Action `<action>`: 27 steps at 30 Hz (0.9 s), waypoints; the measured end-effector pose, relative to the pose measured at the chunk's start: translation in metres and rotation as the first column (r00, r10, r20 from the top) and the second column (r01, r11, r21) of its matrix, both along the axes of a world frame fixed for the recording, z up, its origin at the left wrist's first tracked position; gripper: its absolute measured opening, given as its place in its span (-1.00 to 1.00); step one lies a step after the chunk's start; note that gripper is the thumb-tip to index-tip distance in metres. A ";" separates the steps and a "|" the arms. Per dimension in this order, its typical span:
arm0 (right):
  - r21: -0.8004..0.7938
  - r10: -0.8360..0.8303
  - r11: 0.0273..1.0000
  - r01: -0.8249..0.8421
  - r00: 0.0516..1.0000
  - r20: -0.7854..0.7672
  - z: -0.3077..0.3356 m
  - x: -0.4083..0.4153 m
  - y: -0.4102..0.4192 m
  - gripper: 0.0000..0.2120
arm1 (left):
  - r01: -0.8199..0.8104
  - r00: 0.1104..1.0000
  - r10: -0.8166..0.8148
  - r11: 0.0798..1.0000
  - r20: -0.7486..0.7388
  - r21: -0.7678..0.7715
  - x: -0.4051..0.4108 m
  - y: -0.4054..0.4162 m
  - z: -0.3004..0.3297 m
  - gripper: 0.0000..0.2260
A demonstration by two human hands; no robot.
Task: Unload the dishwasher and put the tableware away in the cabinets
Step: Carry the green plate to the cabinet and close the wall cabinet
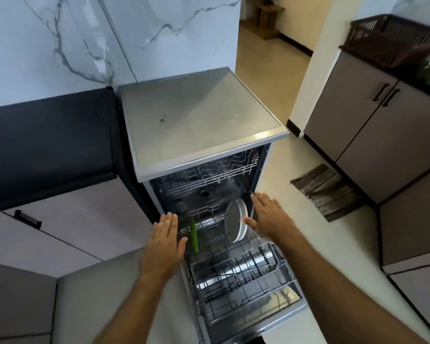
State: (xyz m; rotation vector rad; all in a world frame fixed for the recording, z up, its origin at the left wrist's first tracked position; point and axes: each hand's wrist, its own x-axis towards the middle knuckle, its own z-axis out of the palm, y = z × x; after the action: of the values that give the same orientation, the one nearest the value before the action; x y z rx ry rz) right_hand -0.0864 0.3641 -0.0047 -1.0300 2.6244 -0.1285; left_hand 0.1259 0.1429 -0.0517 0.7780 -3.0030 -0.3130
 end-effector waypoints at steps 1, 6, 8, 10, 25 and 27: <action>-0.002 0.003 1.000 -0.003 1.000 0.017 -0.007 -0.010 -0.002 -0.19 | 0.007 1.000 -0.007 1.000 0.014 -0.009 -0.008 -0.001 -0.006 -0.40; -0.016 0.034 0.999 -0.033 0.994 0.108 -0.052 -0.038 -0.018 -0.21 | 0.015 0.998 -0.014 1.000 0.066 -0.011 -0.041 -0.002 -0.043 -0.37; -0.008 0.052 0.999 -0.052 0.988 0.147 -0.075 -0.041 -0.020 -0.21 | -0.036 0.998 0.033 0.999 0.055 0.037 -0.046 0.005 -0.060 -0.41; 0.016 0.063 0.998 -0.067 0.980 0.187 -0.101 -0.045 -0.021 -0.22 | -0.073 0.995 0.066 0.993 0.081 0.093 -0.049 0.014 -0.081 -0.40; 0.124 -0.011 0.991 -0.053 0.886 0.463 -0.273 -0.022 0.009 -0.31 | -0.219 0.947 0.116 0.917 0.300 0.335 -0.035 0.088 -0.236 -0.40; 0.133 -0.003 0.989 -0.069 0.880 0.476 -0.282 -0.016 0.014 -0.31 | -0.223 0.944 0.117 0.915 0.308 0.336 -0.036 0.097 -0.240 -0.41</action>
State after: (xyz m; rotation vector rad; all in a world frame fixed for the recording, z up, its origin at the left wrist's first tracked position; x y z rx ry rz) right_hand -0.1022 0.3784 -0.2865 -0.8610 2.1340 -0.1559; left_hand 0.0900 0.2401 -0.2914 1.2055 -3.1417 -0.8442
